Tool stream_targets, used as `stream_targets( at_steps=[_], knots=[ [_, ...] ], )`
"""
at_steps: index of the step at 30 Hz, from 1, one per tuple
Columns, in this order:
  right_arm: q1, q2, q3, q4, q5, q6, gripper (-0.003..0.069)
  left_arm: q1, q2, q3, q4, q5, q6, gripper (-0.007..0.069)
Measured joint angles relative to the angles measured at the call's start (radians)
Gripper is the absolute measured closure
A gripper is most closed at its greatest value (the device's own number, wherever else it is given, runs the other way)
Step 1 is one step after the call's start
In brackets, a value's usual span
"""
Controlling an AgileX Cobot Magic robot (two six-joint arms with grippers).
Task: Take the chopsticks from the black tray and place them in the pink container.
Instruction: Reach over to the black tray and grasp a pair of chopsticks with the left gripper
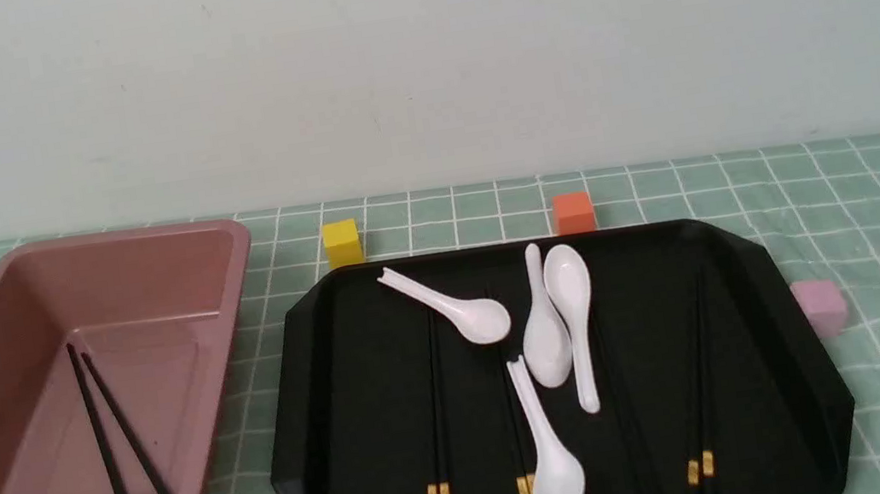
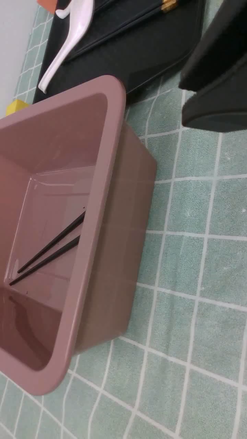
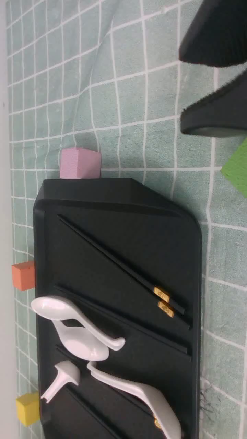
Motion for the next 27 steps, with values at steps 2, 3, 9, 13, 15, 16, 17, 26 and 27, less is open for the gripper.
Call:
stream_targets(
  at_steps=[2,3,9,13,15,16,17,26,27],
  knots=[
    [0.0,0.0,0.0,0.0,0.0,0.0,0.0419,0.0,0.0,0.0,0.0,0.0,0.0,0.0532],
    [0.0,0.0,0.0,0.0,0.0,0.0,0.0419,0.0,0.0,0.0,0.0,0.0,0.0,0.0532],
    [0.0,0.0,0.0,0.0,0.0,0.0,0.0419,0.0,0.0,0.0,0.0,0.0,0.0,0.053],
    [0.0,0.0,0.0,0.0,0.0,0.0,0.0419,0.0,0.0,0.0,0.0,0.0,0.0,0.0524],
    [0.0,0.0,0.0,0.0,0.0,0.0,0.0419,0.0,0.0,0.0,0.0,0.0,0.0,0.0522],
    [0.0,0.0,0.0,0.0,0.0,0.0,0.0419,0.0,0.0,0.0,0.0,0.0,0.0,0.0521],
    [0.0,0.0,0.0,0.0,0.0,0.0,0.0419,0.0,0.0,0.0,0.0,0.0,0.0,0.0521],
    [0.0,0.0,0.0,0.0,0.0,0.0,0.0419,0.0,0.0,0.0,0.0,0.0,0.0,0.0512],
    [0.0,0.0,0.0,0.0,0.0,0.0,0.0419,0.0,0.0,0.0,0.0,0.0,0.0,0.0511]
  ],
)
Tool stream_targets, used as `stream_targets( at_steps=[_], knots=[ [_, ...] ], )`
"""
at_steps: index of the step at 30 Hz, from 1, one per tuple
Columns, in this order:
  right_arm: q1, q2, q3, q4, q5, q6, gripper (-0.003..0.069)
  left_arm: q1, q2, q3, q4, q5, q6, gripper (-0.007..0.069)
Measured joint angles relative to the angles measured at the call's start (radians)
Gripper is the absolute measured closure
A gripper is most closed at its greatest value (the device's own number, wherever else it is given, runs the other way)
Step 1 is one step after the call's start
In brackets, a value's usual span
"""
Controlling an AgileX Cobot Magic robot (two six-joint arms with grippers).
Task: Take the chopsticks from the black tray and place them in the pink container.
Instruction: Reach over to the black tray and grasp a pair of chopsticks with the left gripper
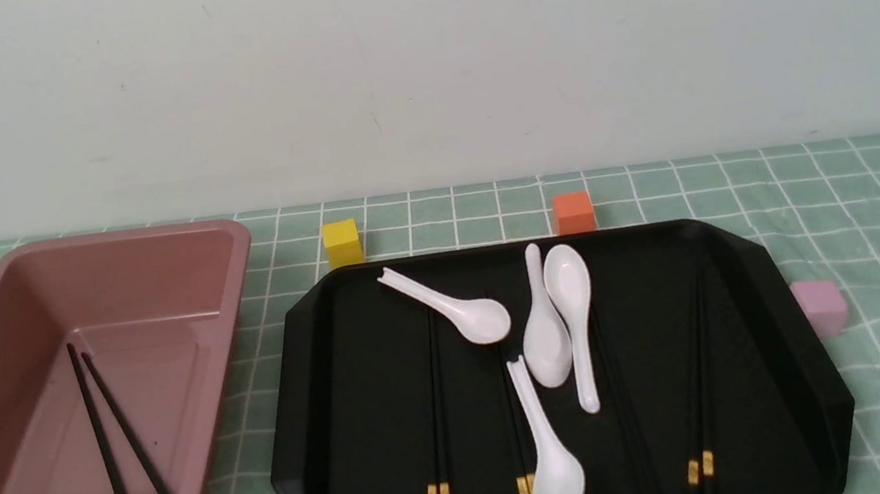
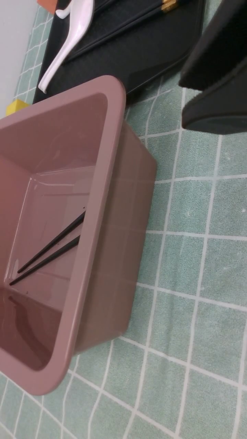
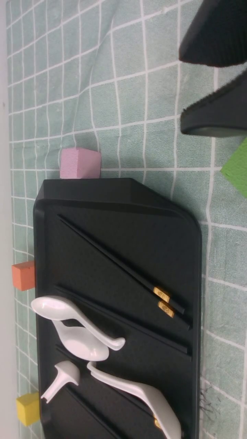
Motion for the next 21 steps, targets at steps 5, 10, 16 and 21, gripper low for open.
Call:
stream_targets(
  at_steps=[5,10,16,21],
  knots=[
    [0.0,0.0,0.0,0.0,0.0,0.0,0.0419,0.0,0.0,0.0,0.0,0.0,0.0,0.0511],
    [0.0,0.0,0.0,0.0,0.0,0.0,0.0419,0.0,0.0,0.0,-0.006,0.0,-0.005,0.0511],
    [0.0,0.0,0.0,0.0,0.0,0.0,0.0419,0.0,0.0,0.0,-0.387,-0.011,-0.274,0.0511],
    [0.0,0.0,0.0,0.0,0.0,0.0,0.0419,0.0,0.0,0.0,-0.665,-0.028,-0.436,0.0511]
  ],
)
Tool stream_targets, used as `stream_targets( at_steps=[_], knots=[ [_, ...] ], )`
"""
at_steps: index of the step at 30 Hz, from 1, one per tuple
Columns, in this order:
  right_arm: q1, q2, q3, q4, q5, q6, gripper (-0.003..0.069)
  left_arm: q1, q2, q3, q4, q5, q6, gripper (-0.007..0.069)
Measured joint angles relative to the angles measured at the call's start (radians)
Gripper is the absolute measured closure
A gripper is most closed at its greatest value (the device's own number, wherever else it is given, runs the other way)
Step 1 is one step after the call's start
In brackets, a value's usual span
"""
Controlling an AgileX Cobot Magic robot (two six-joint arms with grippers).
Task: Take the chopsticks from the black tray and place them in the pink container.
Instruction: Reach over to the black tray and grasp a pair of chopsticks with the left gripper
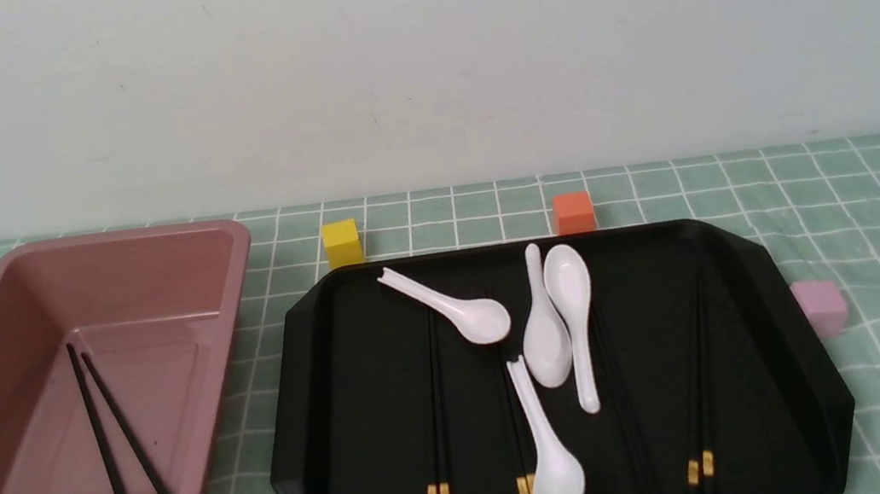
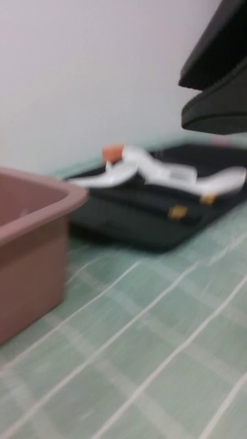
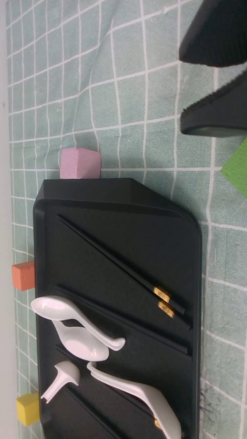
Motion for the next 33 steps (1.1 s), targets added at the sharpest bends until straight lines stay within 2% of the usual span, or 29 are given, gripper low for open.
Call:
stream_targets(
  at_steps=[7,9,12,13,15,18,22,25,27,29,30,31,33],
  knots=[
    [0.0,0.0,0.0,0.0,0.0,0.0,0.0419,0.0,0.0,-0.003,-0.133,-0.124,-0.02,0.052],
    [0.0,0.0,0.0,0.0,0.0,0.0,0.0419,0.0,0.0,-0.042,-0.158,-0.132,0.002,0.0552],
    [0.0,0.0,0.0,0.0,0.0,0.0,0.0419,0.0,0.037,-0.211,-0.16,-0.097,0.114,0.0638],
    [0.0,0.0,0.0,0.0,0.0,0.0,0.0419,0.0,0.07,-0.246,-0.15,-0.075,0.14,0.0637],
    [0.0,0.0,0.0,0.0,0.0,0.0,0.0419,0.0,0.191,-0.365,-0.097,0.049,0.195,0.0637],
    [0.0,0.0,0.0,0.0,0.0,0.0,0.0419,0.0,0.444,-0.534,0.049,0.386,0.233,0.0637],
    [0.0,0.0,0.0,0.0,0.0,0.0,0.0419,-0.002,0.778,-0.653,0.188,0.743,0.302,0.0637],
    [0.0,0.0,0.0,0.0,0.0,0.0,0.0419,-0.03,0.932,-0.714,0.188,0.81,0.371,0.0637],
    [0.0,0.0,0.0,0.0,0.0,0.0,0.0419,-0.105,1.056,-0.796,0.161,0.787,0.38,0.0637],
    [0.0,0.0,0.0,0.0,0.0,0.0,0.0419,-0.192,1.129,-0.861,0.185,0.741,0.333,0.0637],
    [0.0,0.0,0.0,0.0,0.0,0.0,0.0419,-0.201,1.129,-0.868,0.191,0.736,0.333,0.0637],
    [0.0,0.0,0.0,0.0,0.0,0.0,0.0419,-0.281,1.195,-0.926,0.258,0.695,0.261,0.0637],
    [0.0,0.0,0.0,0.0,0.0,0.0,0.0419,-0.371,1.265,-0.976,0.362,0.656,0.178,0.0637]
  ],
)
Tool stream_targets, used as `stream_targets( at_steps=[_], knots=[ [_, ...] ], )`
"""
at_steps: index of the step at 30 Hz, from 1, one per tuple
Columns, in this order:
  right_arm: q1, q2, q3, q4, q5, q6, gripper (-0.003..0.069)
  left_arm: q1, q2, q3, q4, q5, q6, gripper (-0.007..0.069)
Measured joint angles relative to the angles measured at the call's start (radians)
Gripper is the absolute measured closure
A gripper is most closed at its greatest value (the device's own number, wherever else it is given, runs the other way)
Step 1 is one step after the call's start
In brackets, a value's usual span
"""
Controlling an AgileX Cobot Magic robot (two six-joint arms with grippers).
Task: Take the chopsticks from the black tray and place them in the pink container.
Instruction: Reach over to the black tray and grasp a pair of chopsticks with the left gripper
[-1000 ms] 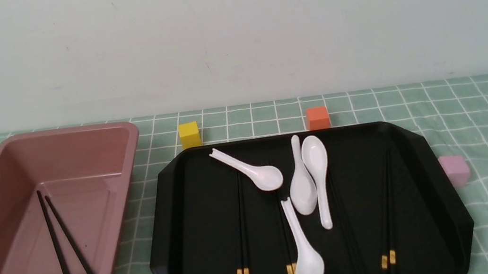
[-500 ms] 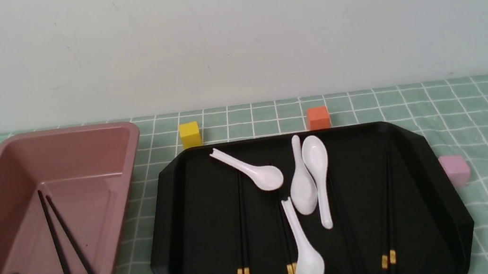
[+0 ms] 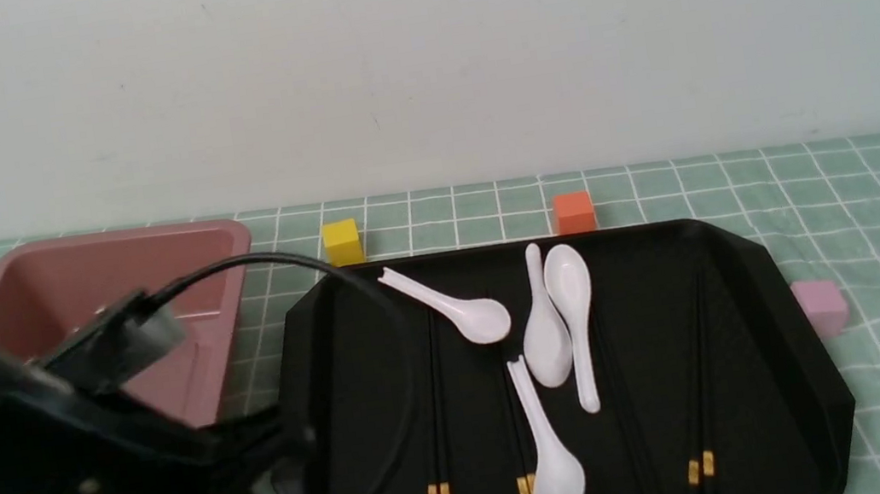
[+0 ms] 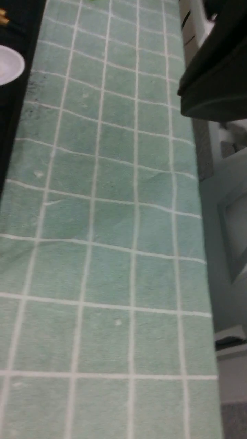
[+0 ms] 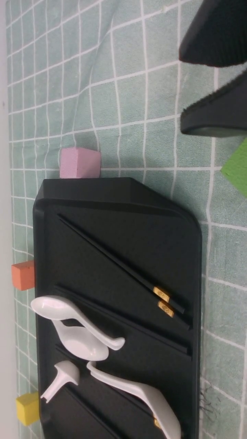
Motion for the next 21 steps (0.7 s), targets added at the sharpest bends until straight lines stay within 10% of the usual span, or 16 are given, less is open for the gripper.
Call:
stream_targets(
  at_steps=[9,21],
  knots=[
    [0.0,0.0,0.0,0.0,0.0,0.0,0.0419,-0.271,0.327,-0.243,0.461,-0.057,-0.341,0.0559],
    [0.0,0.0,0.0,0.0,0.0,0.0,0.0419,-0.285,0.667,-0.502,0.51,-0.049,-0.358,0.03]
  ],
)
